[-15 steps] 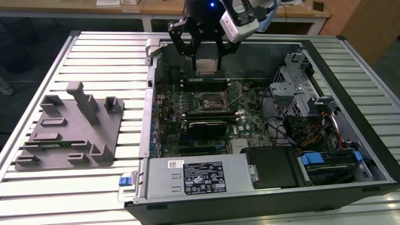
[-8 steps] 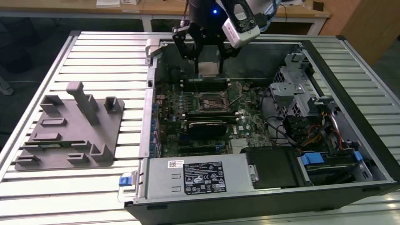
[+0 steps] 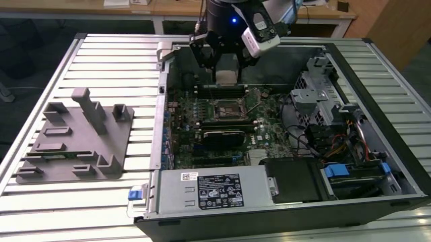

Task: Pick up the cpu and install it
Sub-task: 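Pick up the cpu and move it towards the insertion slot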

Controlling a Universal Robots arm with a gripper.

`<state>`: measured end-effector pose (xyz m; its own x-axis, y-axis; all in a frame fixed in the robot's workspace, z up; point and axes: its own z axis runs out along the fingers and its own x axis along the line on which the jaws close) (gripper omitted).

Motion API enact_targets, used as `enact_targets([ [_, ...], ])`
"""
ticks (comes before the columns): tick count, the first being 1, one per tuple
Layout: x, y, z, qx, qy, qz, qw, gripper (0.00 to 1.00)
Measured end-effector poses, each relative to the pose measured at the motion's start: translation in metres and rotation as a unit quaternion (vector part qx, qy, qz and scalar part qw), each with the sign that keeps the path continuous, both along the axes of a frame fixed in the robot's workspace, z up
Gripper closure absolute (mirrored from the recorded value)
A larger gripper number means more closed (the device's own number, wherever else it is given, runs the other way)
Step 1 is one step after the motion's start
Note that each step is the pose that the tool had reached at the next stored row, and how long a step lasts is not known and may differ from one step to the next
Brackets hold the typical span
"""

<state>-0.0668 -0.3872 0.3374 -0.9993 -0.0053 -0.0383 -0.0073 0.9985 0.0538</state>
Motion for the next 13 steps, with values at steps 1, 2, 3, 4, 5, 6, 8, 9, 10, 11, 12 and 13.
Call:
enact_targets([
  [1,0.001,0.0006,-0.0018,0.0,0.0003,0.0,1.0,0.45],
  [2,0.001,0.0013,-0.0036,0.0,0.0005,0.0,1.0,0.45],
  [3,0.002,0.0019,-0.0054,0.0,0.0007,0.0,1.0,0.45],
  [4,0.003,0.0026,-0.0073,0.0,0.001,0.0,1.0,0.45],
  [5,0.003,0.0033,-0.0092,0.0,0.0012,0.0,1.0,0.45],
  [6,0.004,0.0039,-0.011,0.0,0.0015,0.0,1.0,0.45],
  [8,0.005,0.0053,-0.0145,-0.0001,0.002,0.0,1.0,0.45],
  [9,0.006,0.0061,-0.0163,-0.0001,0.0022,0.0,1.0,0.45],
  [10,0.006,0.0068,-0.0181,-0.0001,0.0024,0.0,1.0,0.45],
  [11,0.007,0.0077,-0.0199,-0.0001,0.0026,0.0,1.0,0.45],
  [12,0.007,0.0086,-0.0215,-0.0001,0.0028,0.0,1.0,0.45],
  [13,0.007,0.0097,-0.0232,-0.0001,0.0029,0.0,1.0,0.45],
])
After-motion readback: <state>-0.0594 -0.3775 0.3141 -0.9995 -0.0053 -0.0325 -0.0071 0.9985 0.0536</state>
